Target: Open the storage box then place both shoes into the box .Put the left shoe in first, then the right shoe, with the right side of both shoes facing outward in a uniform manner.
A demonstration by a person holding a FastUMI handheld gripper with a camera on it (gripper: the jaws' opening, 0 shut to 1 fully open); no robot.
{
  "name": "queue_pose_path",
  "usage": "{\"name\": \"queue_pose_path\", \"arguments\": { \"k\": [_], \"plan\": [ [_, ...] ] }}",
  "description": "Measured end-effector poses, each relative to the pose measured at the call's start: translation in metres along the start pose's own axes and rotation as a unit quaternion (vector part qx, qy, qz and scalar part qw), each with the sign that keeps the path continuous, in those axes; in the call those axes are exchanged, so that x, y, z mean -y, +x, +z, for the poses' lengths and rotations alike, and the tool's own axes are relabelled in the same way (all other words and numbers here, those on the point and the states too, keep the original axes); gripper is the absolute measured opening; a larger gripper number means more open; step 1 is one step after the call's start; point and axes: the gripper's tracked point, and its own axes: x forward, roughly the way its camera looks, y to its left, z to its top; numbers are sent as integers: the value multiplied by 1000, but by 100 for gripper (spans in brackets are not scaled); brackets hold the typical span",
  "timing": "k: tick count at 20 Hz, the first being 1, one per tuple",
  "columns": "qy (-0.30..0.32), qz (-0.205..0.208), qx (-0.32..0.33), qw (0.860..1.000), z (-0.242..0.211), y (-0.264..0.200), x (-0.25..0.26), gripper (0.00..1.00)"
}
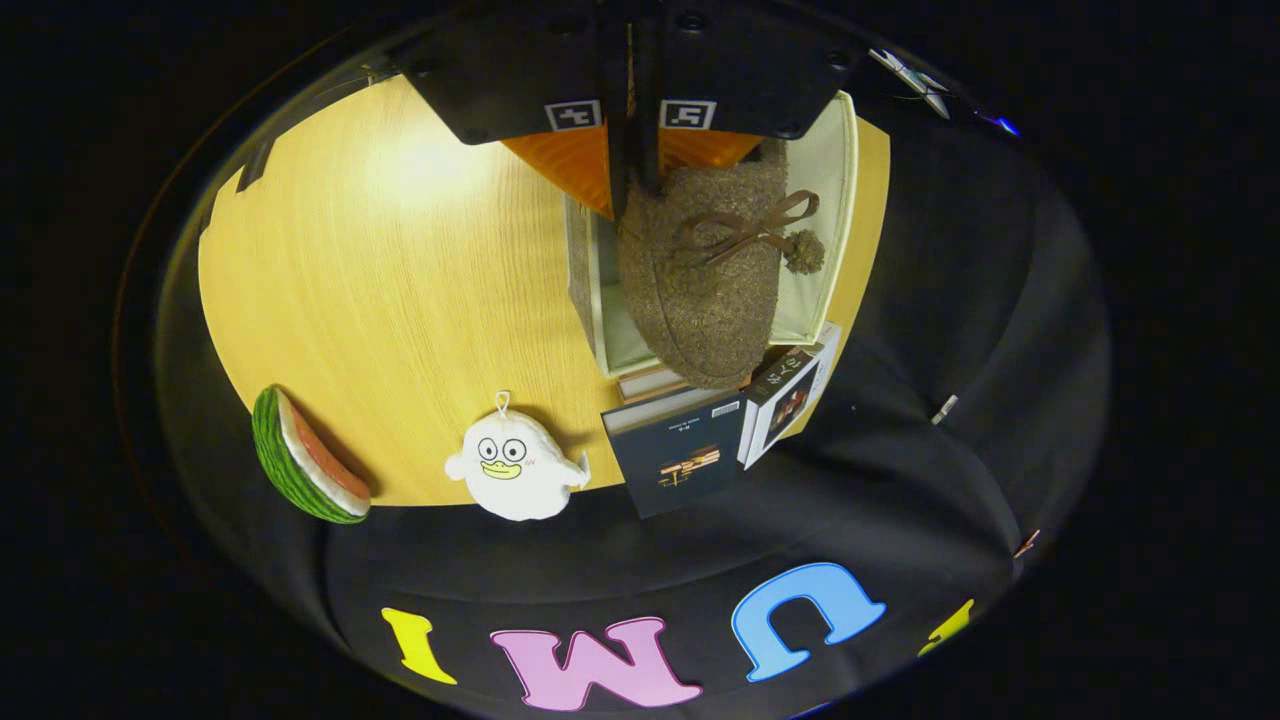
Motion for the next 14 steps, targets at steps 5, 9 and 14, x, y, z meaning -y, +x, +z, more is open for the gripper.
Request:
{"name": "queue_pose_path", "arguments": {
  "k": [5, 9, 14],
  "plan": [
    [-40, 37, 3, 998, -6, -9, -27, 35],
    [-94, 24, 68, 993, 20, -37, -28, 98],
    [-144, 3, 181, 973, 71, -93, -6, 99]
  ]
}}
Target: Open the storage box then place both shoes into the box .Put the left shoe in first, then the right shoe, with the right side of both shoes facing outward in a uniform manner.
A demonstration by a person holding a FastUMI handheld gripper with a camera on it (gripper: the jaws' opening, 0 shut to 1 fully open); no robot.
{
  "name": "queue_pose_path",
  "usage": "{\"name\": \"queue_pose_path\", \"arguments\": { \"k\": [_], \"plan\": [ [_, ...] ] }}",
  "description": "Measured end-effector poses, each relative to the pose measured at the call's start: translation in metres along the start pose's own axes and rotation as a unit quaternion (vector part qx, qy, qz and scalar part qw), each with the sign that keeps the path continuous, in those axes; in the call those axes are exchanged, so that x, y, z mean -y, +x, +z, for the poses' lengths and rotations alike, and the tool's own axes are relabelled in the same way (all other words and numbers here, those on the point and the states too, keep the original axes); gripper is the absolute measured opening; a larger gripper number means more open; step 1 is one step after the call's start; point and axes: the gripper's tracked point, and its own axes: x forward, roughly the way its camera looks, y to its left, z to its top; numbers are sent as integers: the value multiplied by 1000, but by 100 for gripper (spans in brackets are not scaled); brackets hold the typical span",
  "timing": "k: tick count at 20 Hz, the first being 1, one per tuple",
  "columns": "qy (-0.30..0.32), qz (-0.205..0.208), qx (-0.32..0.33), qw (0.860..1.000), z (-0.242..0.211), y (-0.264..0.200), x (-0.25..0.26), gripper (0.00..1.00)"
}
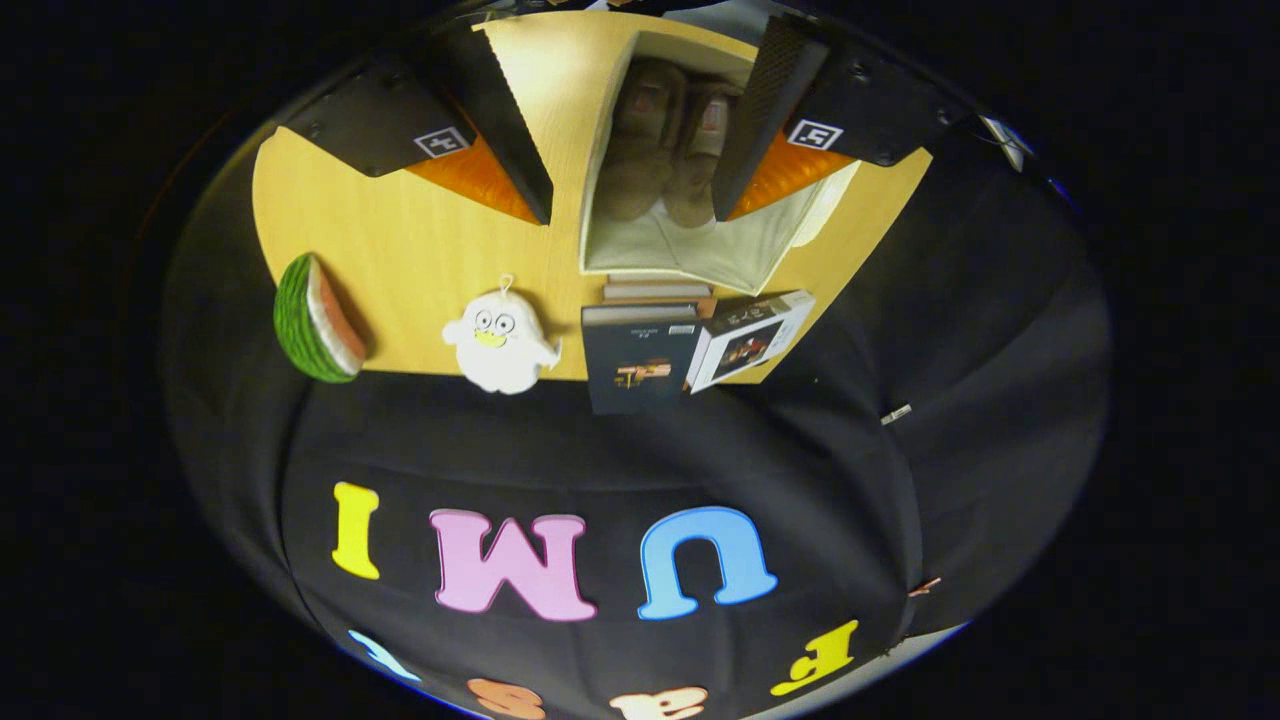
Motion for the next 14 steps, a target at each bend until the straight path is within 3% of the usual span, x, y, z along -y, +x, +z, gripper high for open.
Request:
{"name": "queue_pose_path", "arguments": {
  "k": [4, 8, 10, 12, 14],
  "plan": [
    [-19, -46, 108, 993, 45, -41, 35, 98],
    [-44, -85, 194, 976, 63, -85, 55, 98],
    [-27, -77, 211, 974, 63, -101, 55, 98],
    [25, -34, 219, 975, 63, -110, 45, 97],
    [28, -15, 228, 973, 73, -116, 48, 98]
  ]
}}
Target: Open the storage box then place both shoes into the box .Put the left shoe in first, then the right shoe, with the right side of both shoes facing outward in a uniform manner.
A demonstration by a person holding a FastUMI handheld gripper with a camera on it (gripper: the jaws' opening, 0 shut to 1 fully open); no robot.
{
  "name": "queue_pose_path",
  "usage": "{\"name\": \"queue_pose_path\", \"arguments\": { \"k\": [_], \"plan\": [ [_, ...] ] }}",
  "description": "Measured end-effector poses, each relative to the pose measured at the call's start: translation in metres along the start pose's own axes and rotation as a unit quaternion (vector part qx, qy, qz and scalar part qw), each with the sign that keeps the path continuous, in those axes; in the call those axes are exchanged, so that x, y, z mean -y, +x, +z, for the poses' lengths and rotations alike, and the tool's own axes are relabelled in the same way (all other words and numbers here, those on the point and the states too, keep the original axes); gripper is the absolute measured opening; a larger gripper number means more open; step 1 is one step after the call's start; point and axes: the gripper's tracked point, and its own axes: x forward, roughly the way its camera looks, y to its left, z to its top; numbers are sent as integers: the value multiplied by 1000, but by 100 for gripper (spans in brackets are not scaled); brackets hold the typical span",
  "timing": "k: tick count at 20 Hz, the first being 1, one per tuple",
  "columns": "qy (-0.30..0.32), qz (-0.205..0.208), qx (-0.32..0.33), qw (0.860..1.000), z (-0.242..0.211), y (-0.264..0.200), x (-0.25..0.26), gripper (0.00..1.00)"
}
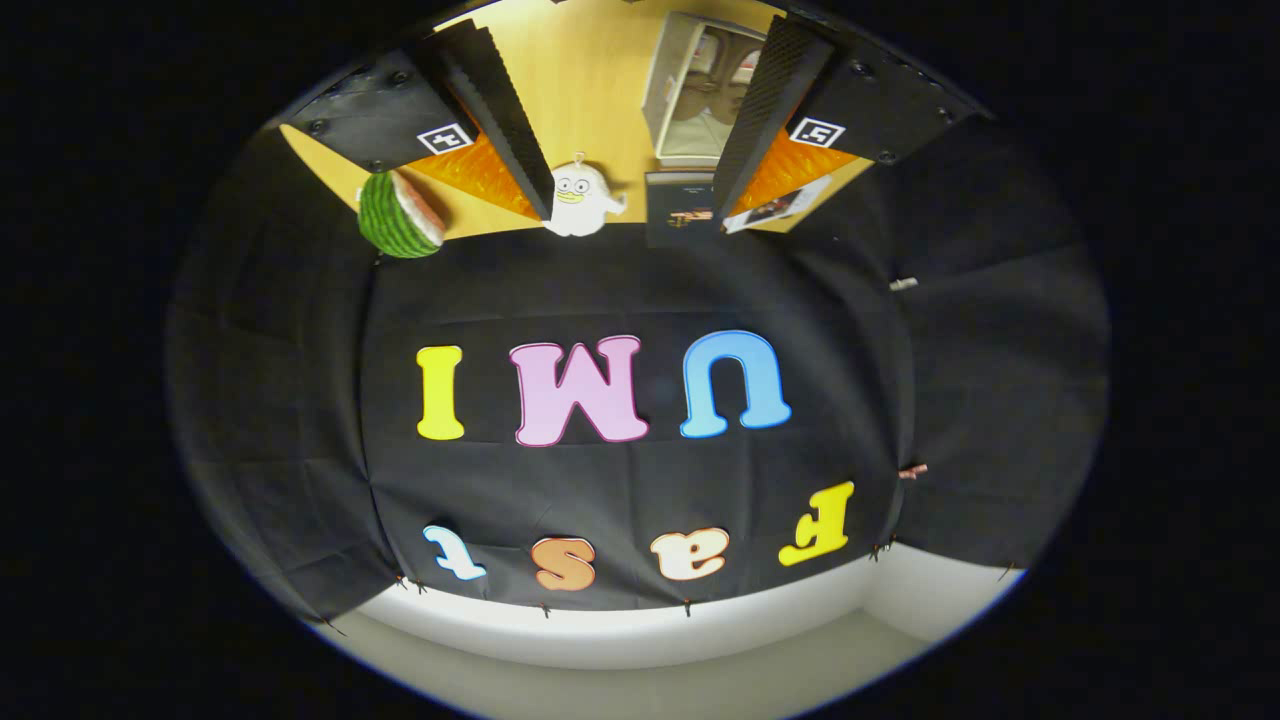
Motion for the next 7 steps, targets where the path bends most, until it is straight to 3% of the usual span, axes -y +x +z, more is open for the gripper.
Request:
{"name": "queue_pose_path", "arguments": {
  "k": [4, 7],
  "plan": [
    [-63, -3, 15, 998, 19, -5, 36, 99],
    [-46, -8, 47, 998, 39, -14, 57, 98]
  ]
}}
